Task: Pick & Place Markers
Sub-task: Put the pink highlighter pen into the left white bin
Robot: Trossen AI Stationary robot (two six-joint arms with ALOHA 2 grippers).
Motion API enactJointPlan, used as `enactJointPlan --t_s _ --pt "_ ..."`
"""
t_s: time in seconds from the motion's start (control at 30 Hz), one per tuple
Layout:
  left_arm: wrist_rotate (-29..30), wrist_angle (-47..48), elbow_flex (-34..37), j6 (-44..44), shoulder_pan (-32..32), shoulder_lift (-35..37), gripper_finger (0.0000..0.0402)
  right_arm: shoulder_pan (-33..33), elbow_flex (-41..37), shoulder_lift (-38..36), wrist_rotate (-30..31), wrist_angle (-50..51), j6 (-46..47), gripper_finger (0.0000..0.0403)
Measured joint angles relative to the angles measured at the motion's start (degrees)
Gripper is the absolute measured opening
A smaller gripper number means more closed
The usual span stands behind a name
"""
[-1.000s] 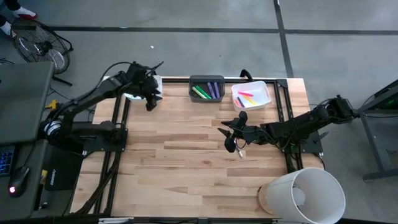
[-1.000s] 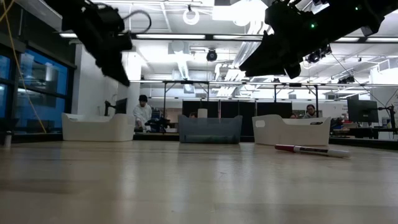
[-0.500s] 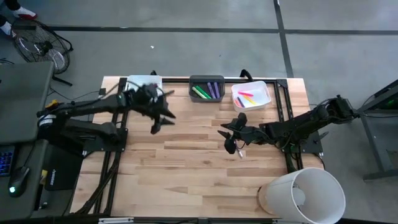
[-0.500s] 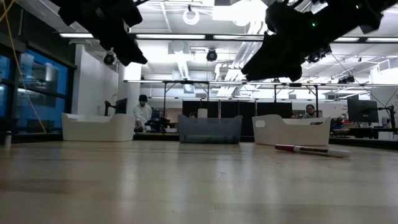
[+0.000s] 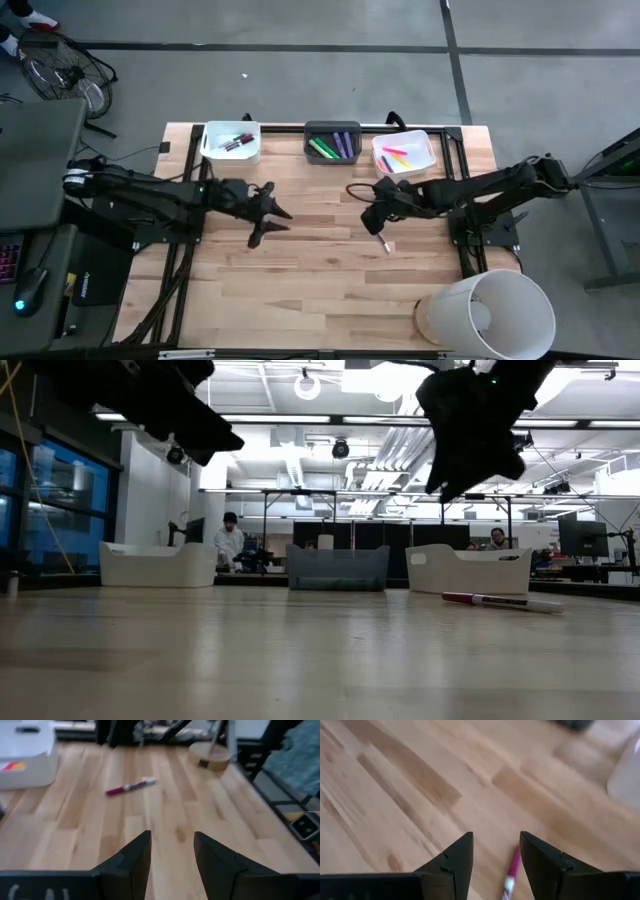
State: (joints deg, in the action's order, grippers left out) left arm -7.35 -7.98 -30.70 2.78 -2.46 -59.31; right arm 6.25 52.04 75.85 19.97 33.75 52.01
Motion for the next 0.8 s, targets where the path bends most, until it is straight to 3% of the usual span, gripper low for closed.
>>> enactJointPlan --t_s 0.4,0.6,0.8 --pt "1.7 -21.4 14.1 3.5 -1.3 4.3 0.0147 1.4 0.1 2.7 -9.8 6.3 9.6 0.0149" --pt "1.8 -22.7 16.1 3.6 -1.3 6.0 0.0147 1.4 2.4 7.8 -14.9 8.3 9.8 0.0149" --pt "1.7 -22.4 16.4 3.5 -1.3 6.4 0.0147 1.4 11.1 15.7 -15.2 20.4 9.6 0.0149"
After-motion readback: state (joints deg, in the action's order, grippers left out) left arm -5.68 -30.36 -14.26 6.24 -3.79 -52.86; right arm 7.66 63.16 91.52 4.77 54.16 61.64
